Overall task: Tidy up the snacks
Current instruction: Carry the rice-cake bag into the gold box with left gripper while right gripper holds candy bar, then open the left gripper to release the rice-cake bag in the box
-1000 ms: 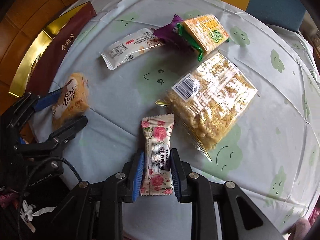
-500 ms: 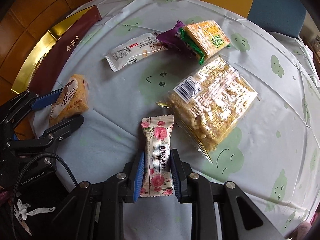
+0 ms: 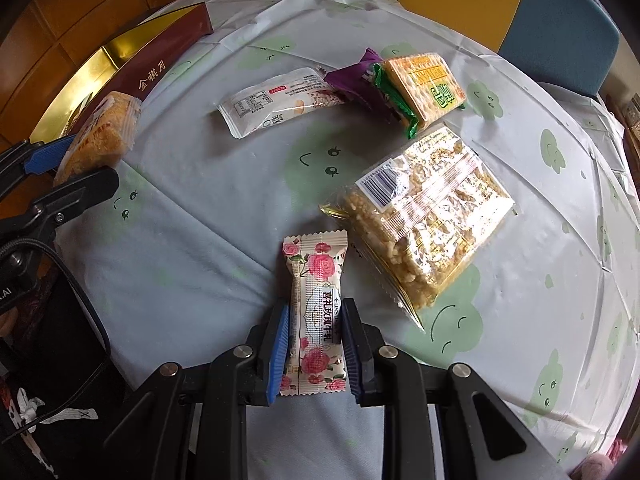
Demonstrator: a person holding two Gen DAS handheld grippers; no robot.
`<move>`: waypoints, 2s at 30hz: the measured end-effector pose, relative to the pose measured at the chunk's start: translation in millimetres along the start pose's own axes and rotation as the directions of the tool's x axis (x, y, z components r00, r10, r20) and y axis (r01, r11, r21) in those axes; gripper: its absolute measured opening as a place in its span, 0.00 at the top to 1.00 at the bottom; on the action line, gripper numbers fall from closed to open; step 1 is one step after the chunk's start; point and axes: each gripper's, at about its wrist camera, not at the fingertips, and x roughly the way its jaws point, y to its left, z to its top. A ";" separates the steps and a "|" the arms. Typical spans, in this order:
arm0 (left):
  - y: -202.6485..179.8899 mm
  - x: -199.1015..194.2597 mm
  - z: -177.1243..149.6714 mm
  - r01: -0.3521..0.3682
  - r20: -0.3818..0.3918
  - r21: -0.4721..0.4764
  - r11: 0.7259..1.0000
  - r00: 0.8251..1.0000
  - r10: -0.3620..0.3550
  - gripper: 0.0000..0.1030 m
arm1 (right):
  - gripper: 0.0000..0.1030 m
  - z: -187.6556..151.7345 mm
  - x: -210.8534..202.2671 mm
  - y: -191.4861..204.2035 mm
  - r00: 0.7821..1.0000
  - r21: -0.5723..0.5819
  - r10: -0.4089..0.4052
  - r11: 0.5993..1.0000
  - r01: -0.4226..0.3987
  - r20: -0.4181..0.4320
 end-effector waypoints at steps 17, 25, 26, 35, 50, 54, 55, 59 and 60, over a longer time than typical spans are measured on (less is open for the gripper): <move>52.9 -25.7 4.9 0.195 0.007 -0.073 0.978 0.981 -0.195 0.45 | 0.76 7.5 3.7 -17.6 1.000 0.014 0.024 1.000 -0.024 -0.001; 122.6 -45.8 19.4 -0.029 0.085 -0.255 0.967 0.995 0.052 0.45 | 0.76 7.2 2.5 -15.6 1.000 0.007 0.016 1.000 -0.016 0.001; 135.8 -47.8 20.1 -0.065 0.084 -0.297 0.953 0.992 0.094 0.45 | 0.76 7.2 2.4 -15.3 1.000 0.006 0.014 1.000 -0.014 0.001; 207.2 -34.3 -9.6 -0.285 -0.059 -0.473 0.834 0.954 0.292 0.45 | 0.76 6.9 1.8 -8.9 1.000 -0.002 0.002 1.000 -0.002 0.003; 185.9 -31.5 -30.5 -0.446 -0.080 -0.425 0.788 0.885 0.458 0.25 | 0.76 6.7 1.3 -7.9 1.000 -0.002 0.000 1.000 0.000 0.004; 177.0 -38.8 -27.1 -0.440 -0.043 -0.421 0.793 0.883 0.467 0.19 | 0.76 6.6 1.4 -7.3 1.000 0.002 0.000 1.000 0.000 0.005; 175.6 -40.5 -26.1 -0.437 -0.037 -0.421 0.795 0.884 0.466 0.19 | 0.76 6.6 1.3 -7.0 1.000 0.002 -0.001 1.000 0.001 0.005; 168.8 -46.7 -22.6 -0.430 -0.012 -0.420 0.799 0.883 0.469 0.09 | 0.76 6.7 1.3 -7.3 1.000 0.001 -0.003 1.000 0.003 0.006; 167.3 -47.7 -21.9 -0.423 -0.007 -0.419 0.803 0.886 0.463 0.09 | 0.76 6.7 1.3 -7.1 1.000 0.001 -0.005 1.000 0.005 0.006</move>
